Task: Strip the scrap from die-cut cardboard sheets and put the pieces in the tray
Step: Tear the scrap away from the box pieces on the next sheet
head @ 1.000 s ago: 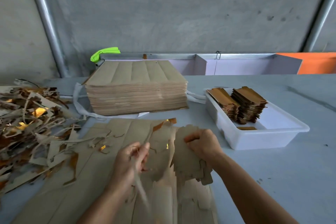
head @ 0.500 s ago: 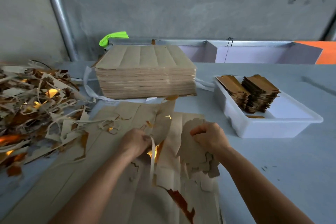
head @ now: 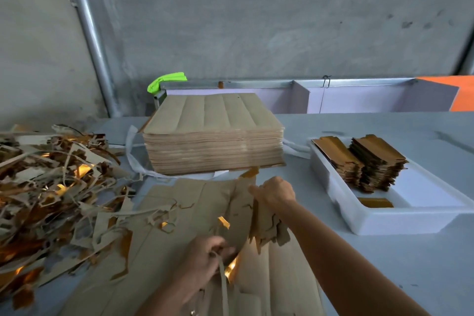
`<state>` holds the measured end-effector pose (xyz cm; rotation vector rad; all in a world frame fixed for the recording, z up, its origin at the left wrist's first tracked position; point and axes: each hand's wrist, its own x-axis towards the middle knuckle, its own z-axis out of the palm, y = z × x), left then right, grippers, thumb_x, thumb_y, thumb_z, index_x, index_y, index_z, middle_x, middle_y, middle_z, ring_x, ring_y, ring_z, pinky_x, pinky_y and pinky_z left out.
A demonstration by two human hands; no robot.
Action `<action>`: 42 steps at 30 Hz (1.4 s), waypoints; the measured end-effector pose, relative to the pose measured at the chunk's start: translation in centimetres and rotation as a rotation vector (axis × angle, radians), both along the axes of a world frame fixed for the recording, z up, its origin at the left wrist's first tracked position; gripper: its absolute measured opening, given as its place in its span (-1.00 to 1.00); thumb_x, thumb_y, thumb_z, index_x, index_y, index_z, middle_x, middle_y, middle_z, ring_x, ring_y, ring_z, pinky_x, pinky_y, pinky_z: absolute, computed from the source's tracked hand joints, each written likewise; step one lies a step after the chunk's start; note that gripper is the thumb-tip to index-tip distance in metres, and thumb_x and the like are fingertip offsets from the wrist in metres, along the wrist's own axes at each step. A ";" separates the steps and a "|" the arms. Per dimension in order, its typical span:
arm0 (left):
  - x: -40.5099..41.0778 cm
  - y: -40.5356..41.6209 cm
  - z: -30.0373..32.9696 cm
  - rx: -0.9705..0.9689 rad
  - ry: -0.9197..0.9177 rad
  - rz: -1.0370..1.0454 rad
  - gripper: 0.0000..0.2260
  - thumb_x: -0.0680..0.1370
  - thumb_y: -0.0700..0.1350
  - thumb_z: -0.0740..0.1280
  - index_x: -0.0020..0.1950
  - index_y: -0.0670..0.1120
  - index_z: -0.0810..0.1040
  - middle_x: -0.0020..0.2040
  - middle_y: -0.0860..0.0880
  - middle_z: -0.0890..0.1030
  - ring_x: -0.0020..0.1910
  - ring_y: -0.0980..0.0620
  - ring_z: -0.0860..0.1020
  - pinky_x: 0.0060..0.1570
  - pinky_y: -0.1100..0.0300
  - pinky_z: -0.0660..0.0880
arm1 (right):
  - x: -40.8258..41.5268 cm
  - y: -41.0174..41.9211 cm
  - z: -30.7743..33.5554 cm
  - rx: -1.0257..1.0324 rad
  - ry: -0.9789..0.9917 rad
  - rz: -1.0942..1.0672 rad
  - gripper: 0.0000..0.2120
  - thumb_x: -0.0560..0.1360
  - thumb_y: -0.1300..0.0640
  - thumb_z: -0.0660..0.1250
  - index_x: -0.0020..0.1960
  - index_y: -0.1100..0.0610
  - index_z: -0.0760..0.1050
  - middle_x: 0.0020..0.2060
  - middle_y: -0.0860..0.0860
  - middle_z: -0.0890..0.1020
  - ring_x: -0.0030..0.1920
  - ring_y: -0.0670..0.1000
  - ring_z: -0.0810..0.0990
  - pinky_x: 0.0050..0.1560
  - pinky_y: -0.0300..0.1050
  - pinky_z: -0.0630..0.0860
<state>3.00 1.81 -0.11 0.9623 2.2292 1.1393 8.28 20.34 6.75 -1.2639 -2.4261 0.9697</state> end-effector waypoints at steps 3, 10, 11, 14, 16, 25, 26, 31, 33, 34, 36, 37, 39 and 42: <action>0.2 0.2 0.0 -0.125 0.224 -0.057 -0.74 0.52 -0.22 0.33 0.20 -0.08 0.59 0.07 0.07 0.64 -0.06 0.35 0.56 -0.03 0.47 0.43 | -2.1 0.5 -0.1 0.009 -0.046 0.001 -0.75 0.47 -0.01 0.33 -0.20 0.13 0.33 -0.33 -0.03 0.37 -0.18 -0.03 0.44 -0.21 -0.19 0.37; -0.5 -0.1 -0.1 -0.153 0.250 -0.146 -0.54 0.47 -0.30 0.25 0.34 0.00 0.48 0.22 0.04 0.57 0.13 0.23 0.51 0.02 0.55 0.35 | -2.5 1.0 -0.4 0.097 -0.062 -0.116 -0.81 0.51 0.12 0.28 0.08 0.17 0.45 -0.14 0.03 0.49 -0.01 0.06 0.52 -0.08 -0.15 0.42; -0.6 -0.2 -0.1 -0.143 0.238 -0.155 -0.56 0.45 -0.30 0.24 0.30 -0.01 0.52 0.17 0.02 0.60 0.10 0.20 0.55 0.02 0.49 0.39 | -2.2 1.3 -0.4 0.125 -0.073 -0.127 -0.78 0.51 0.11 0.28 0.12 0.18 0.45 -0.10 0.05 0.51 -0.01 0.06 0.52 -0.08 -0.15 0.42; -0.6 -0.4 -0.3 -0.112 0.198 -0.169 -0.57 0.41 -0.31 0.21 0.22 -0.04 0.57 -0.02 0.01 0.67 -0.03 0.16 0.61 -0.05 0.38 0.44 | -1.7 2.2 -0.2 0.118 -0.146 -0.086 -0.73 0.49 0.00 0.34 0.06 0.16 0.46 -0.23 0.01 0.44 -0.13 0.02 0.47 -0.16 -0.15 0.39; -0.5 -0.4 -0.4 -0.115 0.216 -0.169 -0.57 0.41 -0.31 0.21 0.21 -0.02 0.57 -0.18 0.13 0.61 -0.20 0.32 0.55 -0.16 0.44 0.39 | -1.9 2.2 -0.1 0.043 -0.178 -0.049 -0.72 0.46 0.04 0.37 0.07 0.18 0.45 -0.30 -0.01 0.38 -0.16 0.00 0.45 -0.21 -0.18 0.38; -0.3 -0.5 0.9 -0.104 0.159 -0.221 -0.65 0.43 -0.33 0.21 0.11 -0.01 0.57 -0.25 0.15 0.57 -0.25 0.26 0.52 -0.30 0.46 0.36 | -3.3 0.8 -0.7 -0.278 0.059 -0.176 -0.80 0.38 0.23 0.46 -0.15 0.21 0.43 -0.27 0.04 0.51 -0.30 -0.06 0.50 -0.32 -0.23 0.51; -0.6 -0.6 1.2 -0.078 0.067 -0.212 -0.64 0.43 -0.37 0.22 0.06 0.01 0.58 -0.31 0.15 0.57 -0.25 0.22 0.53 -0.30 0.47 0.35 | -3.1 0.8 -0.8 -0.288 0.078 -0.175 -0.83 0.37 0.24 0.46 -0.15 0.22 0.48 -0.23 0.06 0.56 -0.26 -0.04 0.54 -0.25 -0.22 0.54; -2.2 -0.5 4.5 0.125 -0.218 -0.226 -0.67 0.42 -0.24 0.26 0.10 0.09 0.52 -0.04 0.06 0.59 -0.13 0.27 0.53 -0.16 0.44 0.43 | -0.6 0.9 0.1 -0.082 0.272 -0.047 -0.81 0.39 0.35 0.38 -0.18 0.08 0.66 -0.30 -0.14 0.57 -0.29 -0.20 0.50 -0.39 -0.49 0.37; -2.7 -0.6 7.0 0.214 -0.273 -0.238 -0.65 0.35 -0.03 0.32 0.13 0.13 0.57 0.07 0.17 0.62 0.00 0.35 0.55 0.02 0.36 0.50 | 0.2 0.7 1.1 0.052 0.297 0.008 -0.81 0.42 0.34 0.36 -0.14 0.10 0.67 -0.29 -0.16 0.55 -0.27 -0.20 0.50 -0.33 -0.51 0.37; -2.9 -0.8 8.2 0.260 -0.269 -0.269 -0.60 0.32 0.07 0.35 0.16 0.16 0.57 0.13 0.25 0.59 0.10 0.35 0.52 0.14 0.25 0.48 | 0.6 0.6 1.6 0.105 0.310 0.031 -0.82 0.43 0.33 0.36 -0.12 0.12 0.67 -0.26 -0.14 0.56 -0.25 -0.19 0.51 -0.28 -0.50 0.38; -2.9 -1.0 10.4 0.262 -0.202 -0.316 -0.45 0.26 0.26 0.35 0.23 0.17 0.53 0.28 0.21 0.51 0.23 0.28 0.46 0.18 0.21 0.40 | 1.1 0.2 2.5 0.182 0.338 0.061 -0.85 0.45 0.32 0.36 -0.10 0.15 0.67 -0.20 -0.08 0.61 -0.22 -0.16 0.53 -0.20 -0.44 0.44; -2.7 -1.1 11.3 0.154 -0.114 -0.335 -0.45 0.28 0.24 0.37 0.26 0.19 0.49 0.37 0.18 0.43 0.25 0.27 0.43 0.16 0.28 0.37 | 1.4 0.0 2.8 0.219 0.350 0.075 -0.84 0.45 0.33 0.35 -0.08 0.16 0.66 -0.17 -0.05 0.63 -0.19 -0.13 0.54 -0.15 -0.38 0.48; -2.7 -0.8 12.9 -0.278 0.244 -0.470 -0.44 0.40 0.04 0.40 0.38 0.22 0.35 0.49 0.14 0.20 0.36 0.19 0.26 0.28 0.27 0.26 | 2.1 -0.4 3.3 0.261 0.366 0.095 -0.82 0.46 0.34 0.32 -0.05 0.17 0.66 -0.12 -0.01 0.66 -0.12 -0.05 0.59 -0.04 -0.22 0.56; -3.7 -0.8 15.1 -0.706 0.442 -0.507 -0.43 0.46 0.06 0.39 0.43 0.24 0.26 0.46 0.08 0.20 0.42 0.07 0.21 0.36 0.13 0.22 | 2.8 -0.7 3.5 0.293 0.403 0.104 -0.82 0.45 0.35 0.31 -0.09 0.17 0.66 -0.13 0.01 0.67 -0.13 0.00 0.63 -0.04 -0.09 0.59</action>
